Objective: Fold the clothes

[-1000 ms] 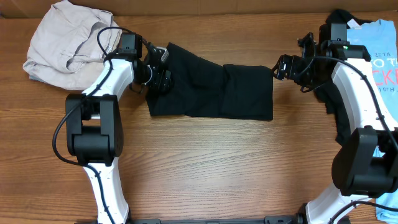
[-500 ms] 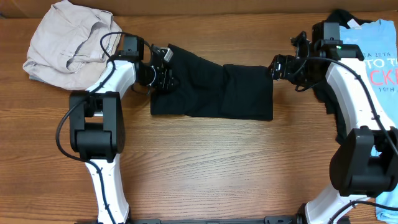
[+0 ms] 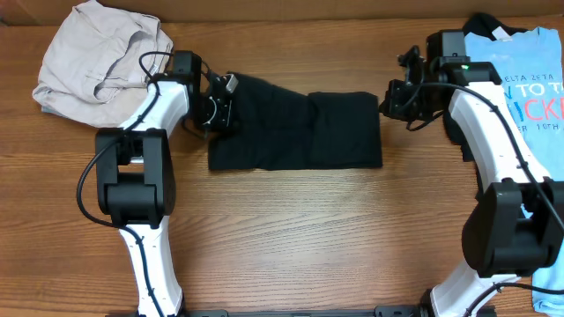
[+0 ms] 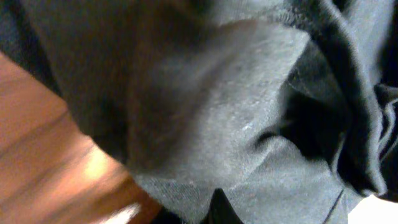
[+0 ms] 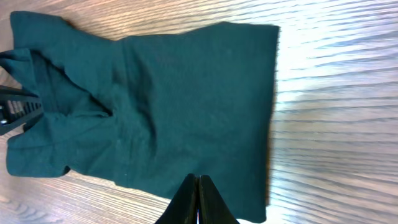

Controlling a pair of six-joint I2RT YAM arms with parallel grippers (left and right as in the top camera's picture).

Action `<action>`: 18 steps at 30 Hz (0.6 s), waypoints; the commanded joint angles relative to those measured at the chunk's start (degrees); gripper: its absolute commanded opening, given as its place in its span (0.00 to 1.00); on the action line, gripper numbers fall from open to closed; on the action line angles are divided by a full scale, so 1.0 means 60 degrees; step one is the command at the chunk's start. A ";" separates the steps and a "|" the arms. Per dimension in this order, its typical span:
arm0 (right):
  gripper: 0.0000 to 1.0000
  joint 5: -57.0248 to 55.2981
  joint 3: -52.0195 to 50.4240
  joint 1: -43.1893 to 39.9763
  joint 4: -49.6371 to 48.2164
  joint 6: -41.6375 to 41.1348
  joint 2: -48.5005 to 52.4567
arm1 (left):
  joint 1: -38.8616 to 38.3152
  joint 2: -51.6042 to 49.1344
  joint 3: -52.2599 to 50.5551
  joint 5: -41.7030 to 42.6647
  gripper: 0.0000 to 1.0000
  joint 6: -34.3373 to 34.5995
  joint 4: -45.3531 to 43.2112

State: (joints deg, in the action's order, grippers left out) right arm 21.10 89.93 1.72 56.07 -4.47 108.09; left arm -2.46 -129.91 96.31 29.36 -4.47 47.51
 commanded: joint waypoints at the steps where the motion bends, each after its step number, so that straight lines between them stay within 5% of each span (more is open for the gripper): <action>1: 0.04 0.0539 0.0004 0.0313 -0.0142 -0.0051 0.0572 | 0.0102 0.0841 0.0965 -0.1603 0.04 -0.0066 0.0903; 8: 0.04 0.1082 0.0004 0.0896 -0.0565 -0.0051 0.1774 | 0.0018 0.1548 0.2262 -0.1756 0.04 -0.1297 0.3497; 18: 0.04 0.1614 0.0004 0.1129 -0.0987 -0.0229 0.2958 | -0.0189 0.1657 0.4262 -0.1978 0.04 -0.1483 0.5625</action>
State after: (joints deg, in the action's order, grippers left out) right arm 28.14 89.89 8.29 50.85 -5.32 123.63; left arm -2.52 -121.51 116.57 18.37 -11.55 79.37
